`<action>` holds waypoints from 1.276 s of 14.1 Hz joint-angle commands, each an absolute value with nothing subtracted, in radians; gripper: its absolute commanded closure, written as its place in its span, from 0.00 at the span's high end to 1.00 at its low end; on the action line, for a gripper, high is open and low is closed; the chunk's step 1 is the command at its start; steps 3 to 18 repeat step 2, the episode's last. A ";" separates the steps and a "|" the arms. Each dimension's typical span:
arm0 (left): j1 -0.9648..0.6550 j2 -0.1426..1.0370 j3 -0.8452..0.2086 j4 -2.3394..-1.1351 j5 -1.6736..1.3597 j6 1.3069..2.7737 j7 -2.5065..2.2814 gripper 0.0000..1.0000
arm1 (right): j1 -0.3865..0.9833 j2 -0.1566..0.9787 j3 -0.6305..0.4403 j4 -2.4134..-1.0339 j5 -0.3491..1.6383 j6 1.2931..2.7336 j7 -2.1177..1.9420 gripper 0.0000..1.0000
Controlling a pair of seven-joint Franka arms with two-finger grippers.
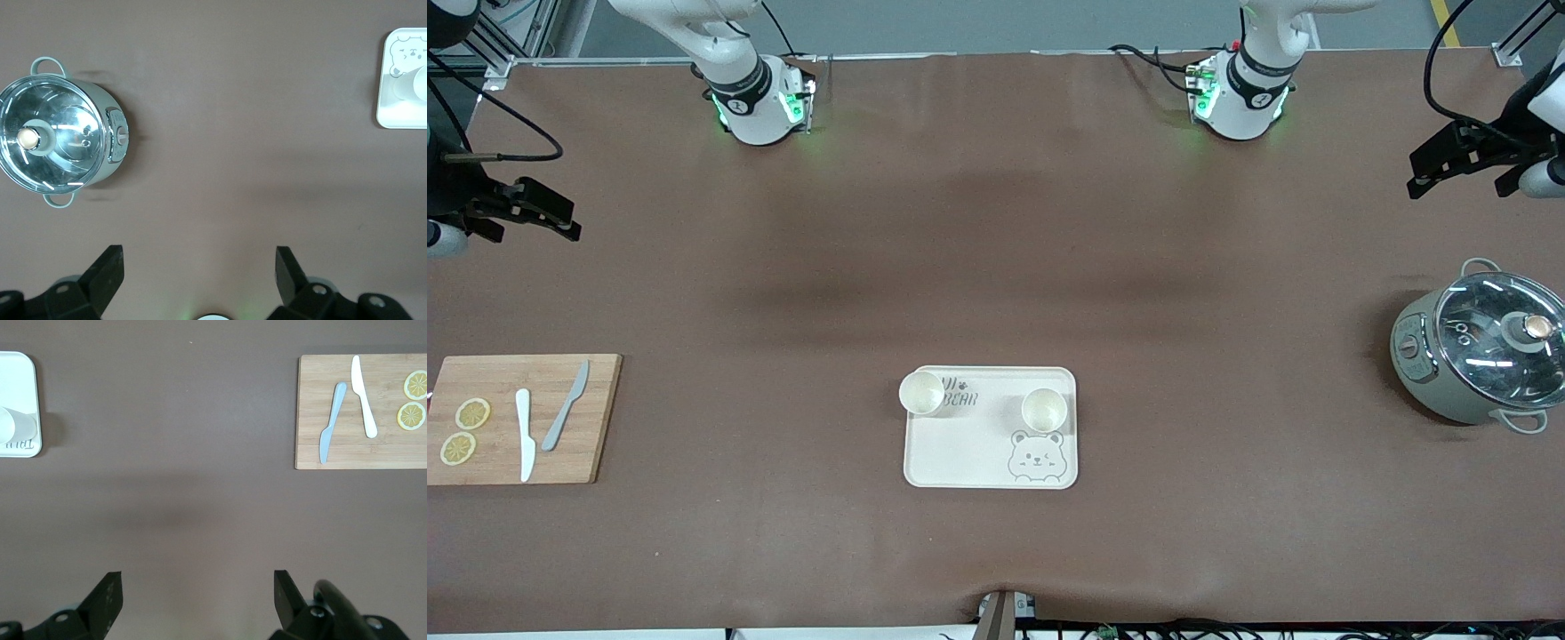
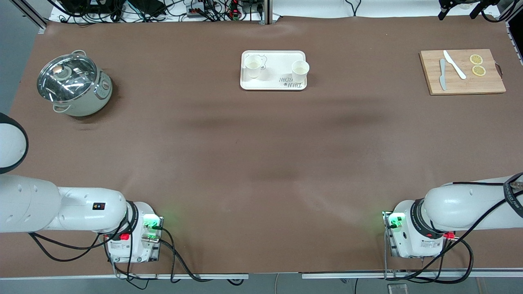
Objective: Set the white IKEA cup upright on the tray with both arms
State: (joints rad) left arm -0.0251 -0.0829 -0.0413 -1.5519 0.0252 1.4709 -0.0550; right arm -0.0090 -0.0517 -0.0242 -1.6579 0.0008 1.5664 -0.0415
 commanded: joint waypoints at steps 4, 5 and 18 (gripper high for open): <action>-0.031 -0.049 -0.037 -1.503 0.034 1.448 -0.046 1.00 | -0.025 -0.048 -0.012 -1.651 -0.003 1.552 -0.038 1.00; -0.031 -0.049 -0.037 -1.503 0.034 1.448 -0.046 1.00 | -0.025 -0.048 -0.012 -1.651 -0.003 1.552 -0.038 1.00; -0.031 -0.049 -0.037 -1.503 0.034 1.448 -0.046 1.00 | -0.025 -0.048 -0.012 -1.651 -0.003 1.552 -0.038 1.00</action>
